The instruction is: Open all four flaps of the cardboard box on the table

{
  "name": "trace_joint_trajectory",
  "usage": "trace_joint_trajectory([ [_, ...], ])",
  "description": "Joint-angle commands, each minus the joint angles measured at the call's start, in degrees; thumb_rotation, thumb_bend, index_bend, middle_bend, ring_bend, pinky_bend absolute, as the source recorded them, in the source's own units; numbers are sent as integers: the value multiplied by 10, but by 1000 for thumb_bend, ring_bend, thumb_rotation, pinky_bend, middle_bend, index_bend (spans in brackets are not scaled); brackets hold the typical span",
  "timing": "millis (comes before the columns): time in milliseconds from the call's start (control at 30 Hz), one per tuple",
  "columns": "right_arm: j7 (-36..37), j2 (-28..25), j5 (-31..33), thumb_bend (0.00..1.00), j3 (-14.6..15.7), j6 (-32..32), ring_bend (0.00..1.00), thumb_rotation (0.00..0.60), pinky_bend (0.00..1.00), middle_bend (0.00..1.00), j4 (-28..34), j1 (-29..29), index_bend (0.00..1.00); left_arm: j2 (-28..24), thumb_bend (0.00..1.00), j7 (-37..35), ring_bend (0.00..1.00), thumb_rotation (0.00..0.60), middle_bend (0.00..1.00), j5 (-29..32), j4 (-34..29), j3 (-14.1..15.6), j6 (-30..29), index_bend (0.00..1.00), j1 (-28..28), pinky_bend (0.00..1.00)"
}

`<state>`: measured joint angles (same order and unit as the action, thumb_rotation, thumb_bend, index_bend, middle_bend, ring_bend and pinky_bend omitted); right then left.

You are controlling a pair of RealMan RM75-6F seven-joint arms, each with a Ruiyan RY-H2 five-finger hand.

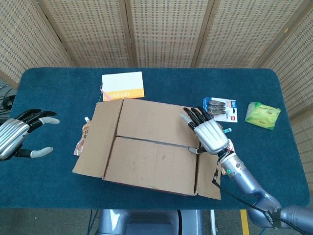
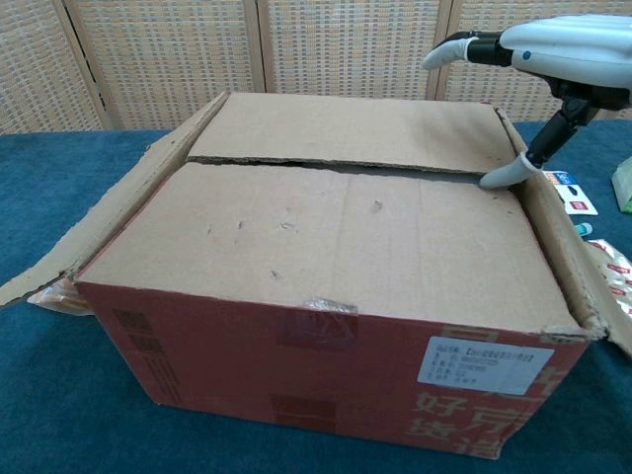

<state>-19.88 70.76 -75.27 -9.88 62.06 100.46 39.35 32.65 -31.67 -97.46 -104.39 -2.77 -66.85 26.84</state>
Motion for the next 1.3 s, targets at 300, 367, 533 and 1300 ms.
trace_joint_trajectory([
  [300, -4, 13, -8, 67, -3, 24, 0, 600, 19, 7, -19, -9, 0, 2, 0, -6, 238, 80, 172, -5, 4, 0, -2, 237, 0, 114],
  [367, -1, 11, -13, 103, -4, 32, 0, 600, 19, 7, -17, -12, 0, 2, 0, -7, 238, 80, 172, -7, 5, 0, -2, 237, 0, 114],
  [533, 6, 0, -24, 127, -10, 45, 0, 600, 19, 7, -8, -17, 0, 5, 0, -8, 238, 80, 172, -10, 5, 0, -3, 237, 0, 114],
  [1300, 18, -71, 49, 121, -106, 9, 0, 600, 19, 9, -19, 32, 0, 2, 0, 1, 238, 79, 172, -16, -6, 0, -5, 237, 1, 114],
])
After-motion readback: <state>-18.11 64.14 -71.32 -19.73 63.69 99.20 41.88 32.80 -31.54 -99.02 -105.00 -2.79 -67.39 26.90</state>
